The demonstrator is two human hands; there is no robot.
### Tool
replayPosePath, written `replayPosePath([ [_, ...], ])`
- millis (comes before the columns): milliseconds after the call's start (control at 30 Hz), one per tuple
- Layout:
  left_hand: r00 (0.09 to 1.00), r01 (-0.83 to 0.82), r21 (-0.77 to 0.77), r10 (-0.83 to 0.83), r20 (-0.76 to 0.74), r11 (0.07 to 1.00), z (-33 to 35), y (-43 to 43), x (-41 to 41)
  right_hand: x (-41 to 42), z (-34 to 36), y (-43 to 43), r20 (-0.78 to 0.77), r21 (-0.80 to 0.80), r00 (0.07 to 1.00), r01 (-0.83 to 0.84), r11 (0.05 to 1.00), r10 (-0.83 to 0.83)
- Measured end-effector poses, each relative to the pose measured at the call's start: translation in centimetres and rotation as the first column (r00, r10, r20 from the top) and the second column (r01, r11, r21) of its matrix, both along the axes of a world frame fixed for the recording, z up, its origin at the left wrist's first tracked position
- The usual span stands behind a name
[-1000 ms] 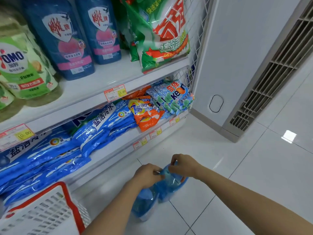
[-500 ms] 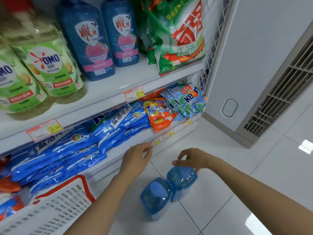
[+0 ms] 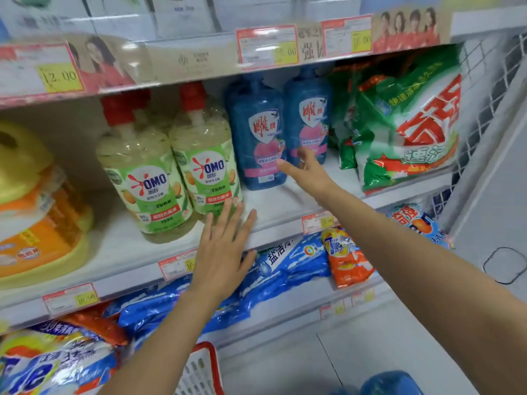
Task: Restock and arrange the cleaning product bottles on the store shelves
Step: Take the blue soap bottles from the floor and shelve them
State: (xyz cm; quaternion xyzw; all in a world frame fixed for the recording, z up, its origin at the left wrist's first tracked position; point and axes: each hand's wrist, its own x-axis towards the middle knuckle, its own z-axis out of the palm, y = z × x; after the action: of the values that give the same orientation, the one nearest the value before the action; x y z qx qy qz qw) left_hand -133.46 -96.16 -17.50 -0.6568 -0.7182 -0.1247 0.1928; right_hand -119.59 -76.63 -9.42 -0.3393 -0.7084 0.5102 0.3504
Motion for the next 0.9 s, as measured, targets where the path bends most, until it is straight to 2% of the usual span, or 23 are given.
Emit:
replayPosePath([
  [133, 1.000, 0.005, 0.022, -0.006, 0.019, 1.000, -0.2, 0.1, 0.2, -3.9, -0.4, 2.5, 0.032, -0.089, 0.999, -0.022, 0.996, 0.025],
  [333, 1.000, -0.012, 0.021, 0.012, 0.020, 1.000, -0.2, 0.0, 0.1, -6.1, -2.1, 5.2, 0.106, 0.112, 0.984, 0.133, 0.985, -0.145],
  [500, 0.999, -0.039, -0.013, 0.039, 0.006, 0.999, 0.0, 0.0, 0.2, -5.5, -0.3, 1.8, 0.099, 0.075, 0.978, 0.177, 0.981, -0.184],
  [600, 0.999, -0.032, -0.020, 0.032, 0.014, 0.999, 0.3, -0.2, 0.2, -5.1, -0.3, 0.9, 0.089, 0.112, 0.967, 0.229, 0.967, -0.239],
  [667, 0.999, -0.026, -0.029, 0.027, 0.026, 0.999, 0.5, -0.3, 0.2, -4.6, 0.1, 0.4, 0.071, 0.089, 0.965, 0.246, 0.965, -0.252],
  [767, 0.999, -0.026, -0.064, 0.029, 0.046, 0.998, 0.7, -0.3, 0.1, -3.5, 0.7, 0.3, 0.031, -0.069, 0.963, 0.269, 0.961, -0.268],
  [833, 0.997, -0.019, -0.080, 0.025, 0.070, 0.997, 1.1, -0.5, 0.2, -2.2, 1.4, -0.2, 0.043, -0.137, 0.968, 0.251, 0.958, -0.248],
  [900, 0.988, 0.016, -0.082, -0.004, 0.155, 0.997, 1.5, -0.7, 0.4, -0.8, 2.0, -0.7, 0.011, -0.185, 0.985, 0.173, 0.967, -0.174],
])
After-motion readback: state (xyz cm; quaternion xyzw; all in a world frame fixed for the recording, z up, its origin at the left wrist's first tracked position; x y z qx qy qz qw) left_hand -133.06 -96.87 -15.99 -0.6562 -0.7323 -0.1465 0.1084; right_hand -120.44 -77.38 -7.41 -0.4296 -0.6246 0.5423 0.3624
